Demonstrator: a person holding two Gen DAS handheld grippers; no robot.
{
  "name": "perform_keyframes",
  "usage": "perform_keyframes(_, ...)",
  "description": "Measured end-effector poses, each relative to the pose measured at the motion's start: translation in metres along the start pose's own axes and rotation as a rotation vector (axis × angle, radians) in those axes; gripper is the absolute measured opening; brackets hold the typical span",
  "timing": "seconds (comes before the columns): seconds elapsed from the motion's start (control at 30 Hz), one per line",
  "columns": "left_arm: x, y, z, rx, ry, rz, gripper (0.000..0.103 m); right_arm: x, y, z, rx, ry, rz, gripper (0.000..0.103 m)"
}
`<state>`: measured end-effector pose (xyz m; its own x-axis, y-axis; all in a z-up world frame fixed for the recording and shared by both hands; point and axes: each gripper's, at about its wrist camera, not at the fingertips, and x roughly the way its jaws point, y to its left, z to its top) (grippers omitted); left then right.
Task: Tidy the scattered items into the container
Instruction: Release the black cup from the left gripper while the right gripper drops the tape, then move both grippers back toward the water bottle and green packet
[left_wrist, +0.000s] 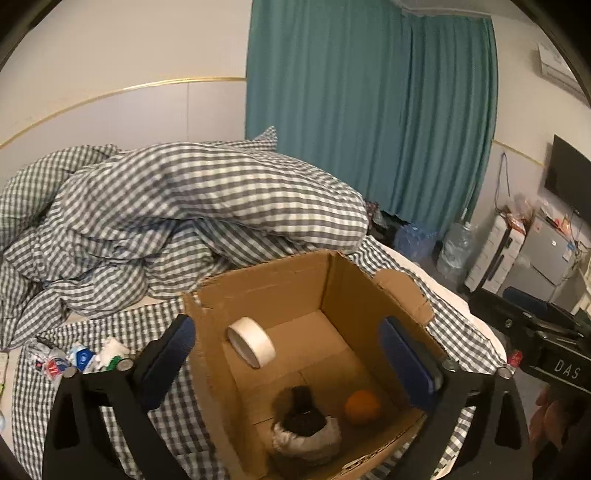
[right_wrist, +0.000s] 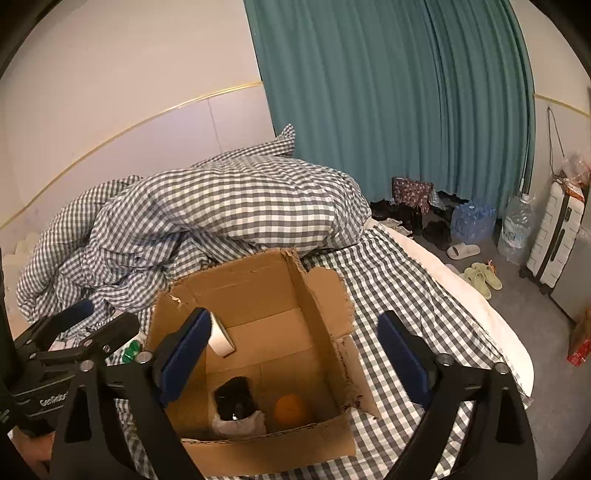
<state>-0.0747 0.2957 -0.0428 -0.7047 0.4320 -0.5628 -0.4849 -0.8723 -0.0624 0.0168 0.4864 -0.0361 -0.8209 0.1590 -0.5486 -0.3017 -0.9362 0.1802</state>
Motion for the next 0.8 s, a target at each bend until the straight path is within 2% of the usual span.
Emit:
perform_keyframes(0.03,-0.004,0.003,0.0,-0.002,-0.003,0.008,0.103,-0.002,0.005,0.001,0.0,-0.005,0.001,0.102)
perform_keyframes(0.07,-0.009,0.007,0.0,-0.004,-0.007,0.018,0.103,-0.003,0.008,0.001,-0.001,-0.007,0.003,0.103)
perform_keyframes(0.8,-0.113,0.118,-0.02,-0.094,-0.086,0.228,0.103,-0.048,0.125,-0.004,-0.086,-0.076,0.129,0.103)
